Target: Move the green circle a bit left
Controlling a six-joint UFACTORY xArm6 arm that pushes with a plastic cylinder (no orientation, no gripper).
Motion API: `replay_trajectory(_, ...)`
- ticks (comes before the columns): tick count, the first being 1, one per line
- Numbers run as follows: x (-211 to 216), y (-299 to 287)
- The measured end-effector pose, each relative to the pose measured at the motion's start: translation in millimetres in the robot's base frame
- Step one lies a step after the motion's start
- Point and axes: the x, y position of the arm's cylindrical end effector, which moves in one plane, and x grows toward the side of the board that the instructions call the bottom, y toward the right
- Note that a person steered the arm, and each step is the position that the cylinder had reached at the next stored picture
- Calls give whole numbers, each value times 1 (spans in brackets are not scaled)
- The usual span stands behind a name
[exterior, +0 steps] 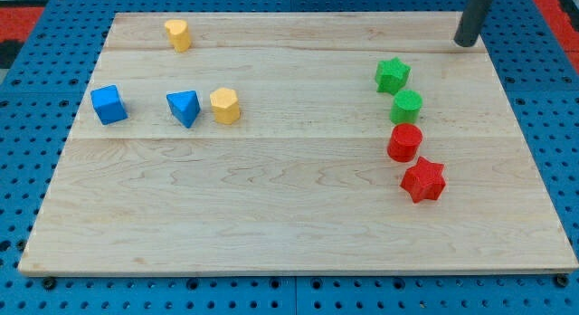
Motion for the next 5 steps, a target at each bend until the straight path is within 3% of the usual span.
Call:
replay_trajectory(2, 113, -56)
replay_trajectory(4, 114, -143)
replay_trajectory(5, 108, -143)
